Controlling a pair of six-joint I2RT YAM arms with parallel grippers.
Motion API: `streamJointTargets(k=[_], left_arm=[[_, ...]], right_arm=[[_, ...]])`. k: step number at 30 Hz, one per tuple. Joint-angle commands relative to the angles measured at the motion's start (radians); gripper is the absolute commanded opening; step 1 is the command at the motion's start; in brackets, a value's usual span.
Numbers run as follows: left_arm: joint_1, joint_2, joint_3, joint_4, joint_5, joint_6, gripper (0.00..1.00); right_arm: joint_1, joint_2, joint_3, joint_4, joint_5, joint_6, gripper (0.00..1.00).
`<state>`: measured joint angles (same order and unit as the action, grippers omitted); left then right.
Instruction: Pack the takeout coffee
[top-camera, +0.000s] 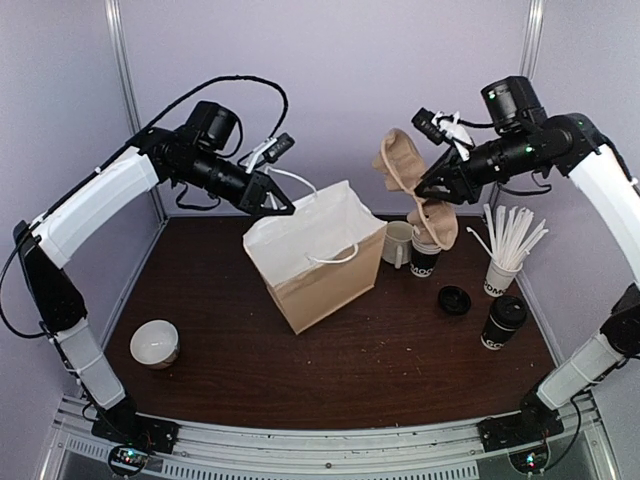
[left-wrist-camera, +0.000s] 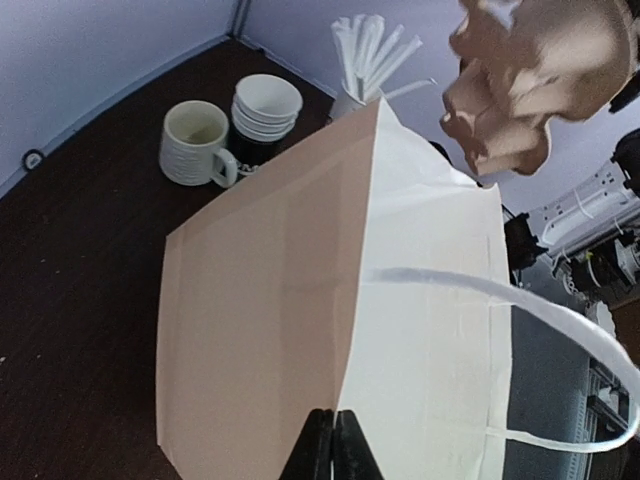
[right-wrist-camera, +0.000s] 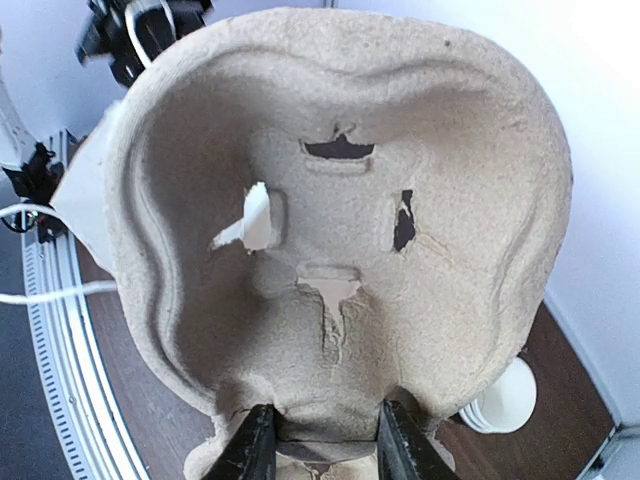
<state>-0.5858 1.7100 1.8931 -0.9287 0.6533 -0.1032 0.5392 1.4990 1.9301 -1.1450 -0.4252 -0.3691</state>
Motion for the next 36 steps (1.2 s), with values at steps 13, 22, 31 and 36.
streamJointTargets(k=[13, 22, 31, 36], left_arm=[[-0.209, 0.209, 0.247, -0.209, 0.113, 0.076, 0.0], [-0.249, 0.3, 0.329, -0.209, 0.139, 0.055, 0.0], [-0.253, 0.346, 0.378, -0.207, 0.206, 0.048, 0.0], [-0.258, 0.361, 0.388, -0.208, 0.228, 0.046, 0.0]], right_arm=[[0.076, -0.057, 0.152, -0.032, -0.512, -0.022, 0.34], [0.205, -0.01, 0.097, -0.033, -0.519, -0.072, 0.34], [0.31, 0.02, 0.01, -0.056, -0.348, -0.198, 0.34], [0.327, 0.05, 0.015, -0.048, -0.313, -0.211, 0.34]])
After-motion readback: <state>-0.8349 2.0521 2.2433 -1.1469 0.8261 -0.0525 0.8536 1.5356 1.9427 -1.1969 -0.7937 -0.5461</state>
